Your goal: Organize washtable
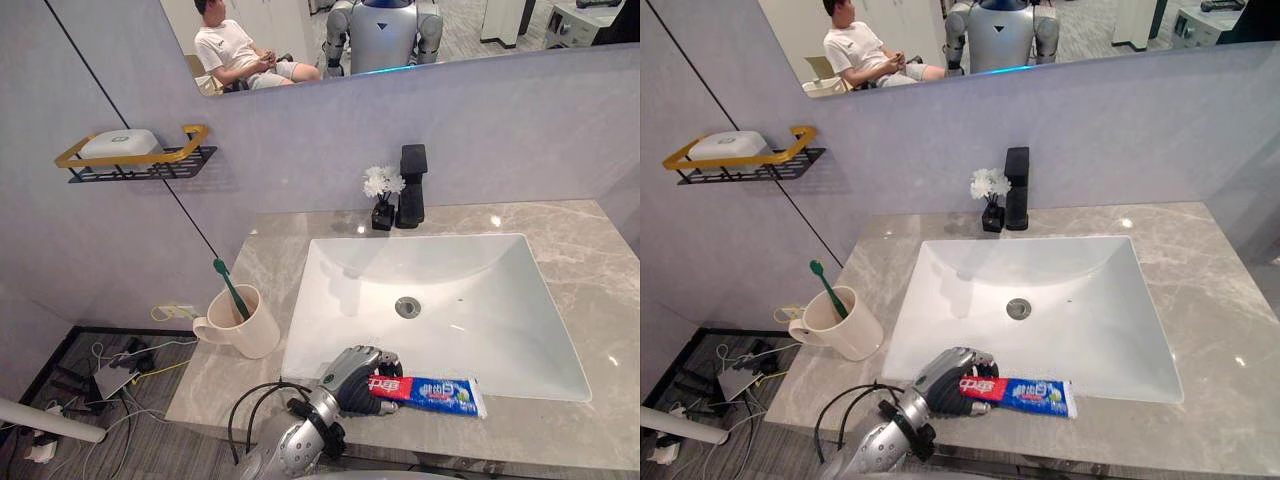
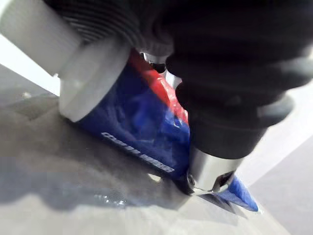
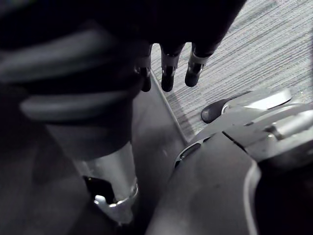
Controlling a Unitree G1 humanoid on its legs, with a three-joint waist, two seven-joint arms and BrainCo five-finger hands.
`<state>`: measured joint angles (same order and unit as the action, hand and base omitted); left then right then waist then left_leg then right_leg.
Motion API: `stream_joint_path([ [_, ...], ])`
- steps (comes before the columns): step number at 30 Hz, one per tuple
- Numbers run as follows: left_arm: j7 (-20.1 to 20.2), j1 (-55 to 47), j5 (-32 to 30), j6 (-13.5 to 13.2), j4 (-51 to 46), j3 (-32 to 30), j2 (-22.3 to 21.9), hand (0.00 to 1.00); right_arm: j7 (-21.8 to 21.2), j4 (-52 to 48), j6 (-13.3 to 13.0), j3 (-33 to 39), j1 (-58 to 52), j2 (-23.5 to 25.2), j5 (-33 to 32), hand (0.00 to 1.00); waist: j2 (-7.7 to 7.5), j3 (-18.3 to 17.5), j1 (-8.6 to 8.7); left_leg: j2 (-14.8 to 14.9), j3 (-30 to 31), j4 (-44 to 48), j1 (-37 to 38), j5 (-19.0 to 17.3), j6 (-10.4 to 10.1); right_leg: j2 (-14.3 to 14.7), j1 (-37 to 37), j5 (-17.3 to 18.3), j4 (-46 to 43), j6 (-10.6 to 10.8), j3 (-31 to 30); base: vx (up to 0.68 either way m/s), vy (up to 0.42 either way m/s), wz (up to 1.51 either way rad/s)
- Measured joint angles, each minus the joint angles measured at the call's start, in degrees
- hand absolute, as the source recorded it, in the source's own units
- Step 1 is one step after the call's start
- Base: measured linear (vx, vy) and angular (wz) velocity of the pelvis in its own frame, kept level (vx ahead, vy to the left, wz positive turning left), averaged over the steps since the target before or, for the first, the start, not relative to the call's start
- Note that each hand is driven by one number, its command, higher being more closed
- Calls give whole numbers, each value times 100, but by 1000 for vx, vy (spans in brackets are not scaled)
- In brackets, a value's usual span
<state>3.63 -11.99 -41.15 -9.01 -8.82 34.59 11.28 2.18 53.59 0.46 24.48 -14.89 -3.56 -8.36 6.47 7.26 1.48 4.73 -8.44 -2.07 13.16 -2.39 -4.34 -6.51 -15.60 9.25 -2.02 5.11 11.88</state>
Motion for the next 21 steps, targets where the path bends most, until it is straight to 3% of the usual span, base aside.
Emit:
stream_joint_path([
  [15, -14, -37, 341, 249, -165, -202, 85, 100, -11, -10, -7, 166, -24, 59, -13, 0, 29, -137, 58, 57, -199, 15, -122, 2, -4, 29, 293, 2, -107, -8, -238, -13, -1, -6],
  [17, -103, -33, 478, 253, -381, -278, 61, 100, 12, -10, -9, 271, -44, 91, -87, 0, -6, -151, 55, 61, -289, 25, -162, 2, -4, 21, 416, 14, -201, -8, -317, -34, 5, -23],
  [21, -514, 148, 808, 252, -795, -429, -7, 100, 37, -12, -19, 433, -252, 274, -387, 0, -234, -298, 51, 29, -344, 65, -165, 2, -4, -68, 571, 156, -469, 10, -409, -29, 11, -10],
])
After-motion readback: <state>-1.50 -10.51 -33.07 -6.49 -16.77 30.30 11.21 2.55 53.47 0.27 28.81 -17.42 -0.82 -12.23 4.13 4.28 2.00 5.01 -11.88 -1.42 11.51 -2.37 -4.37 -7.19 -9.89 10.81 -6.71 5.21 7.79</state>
